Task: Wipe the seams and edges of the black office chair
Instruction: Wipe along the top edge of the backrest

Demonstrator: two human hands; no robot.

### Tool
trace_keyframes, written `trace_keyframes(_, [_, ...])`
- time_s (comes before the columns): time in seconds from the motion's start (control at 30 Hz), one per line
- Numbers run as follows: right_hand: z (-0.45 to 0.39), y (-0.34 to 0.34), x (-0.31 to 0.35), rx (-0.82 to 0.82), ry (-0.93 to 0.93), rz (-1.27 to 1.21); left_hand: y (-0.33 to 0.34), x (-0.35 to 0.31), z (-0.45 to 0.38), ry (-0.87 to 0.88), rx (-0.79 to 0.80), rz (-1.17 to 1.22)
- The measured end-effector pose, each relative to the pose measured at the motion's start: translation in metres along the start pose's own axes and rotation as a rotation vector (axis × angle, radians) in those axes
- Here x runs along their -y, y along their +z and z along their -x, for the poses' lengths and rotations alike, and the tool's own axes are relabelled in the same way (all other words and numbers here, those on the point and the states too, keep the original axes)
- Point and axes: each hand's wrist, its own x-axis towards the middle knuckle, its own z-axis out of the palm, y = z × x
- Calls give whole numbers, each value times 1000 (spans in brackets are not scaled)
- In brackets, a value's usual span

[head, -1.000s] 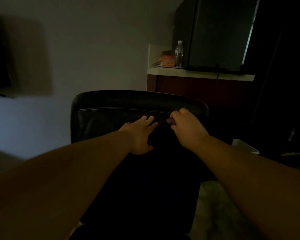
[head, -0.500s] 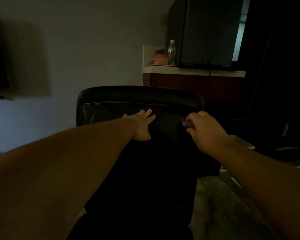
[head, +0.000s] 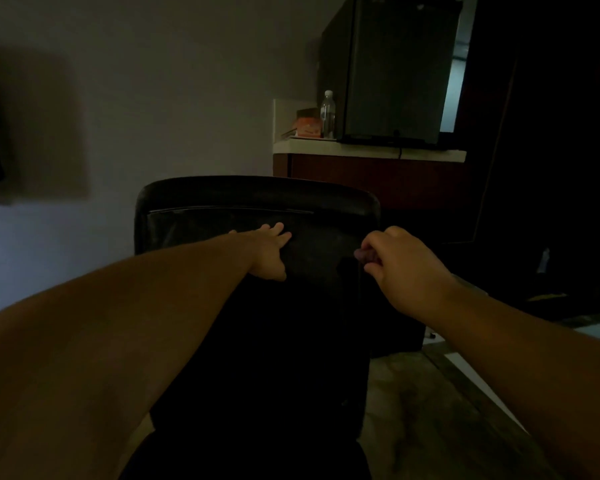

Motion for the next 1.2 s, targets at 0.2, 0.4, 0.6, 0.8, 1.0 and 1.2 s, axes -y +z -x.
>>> trace_keyframes(0.2, [17, -16, 5, -49, -4, 15, 5, -2, 11, 20, 19, 14])
trace_keyframes(0.4, [25, -20, 9, -5, -11, 17, 9, -9, 23, 46, 12, 23])
trace_keyframes(0.6, [25, -19, 10, -53, -6, 5, 20, -29, 55, 117, -117, -46])
trace_keyframes(0.8, [22, -16, 1, -86, 68, -22, 34, -55, 83, 261, -525, -144])
trace_keyframes(1.0, [-2, -20, -13, -148, 79, 14, 35, -47, 54, 292, -455, -247])
trace_keyframes(1.2, [-42, -7, -15, -208, -2, 66, 53, -47, 32, 283, -509, -175])
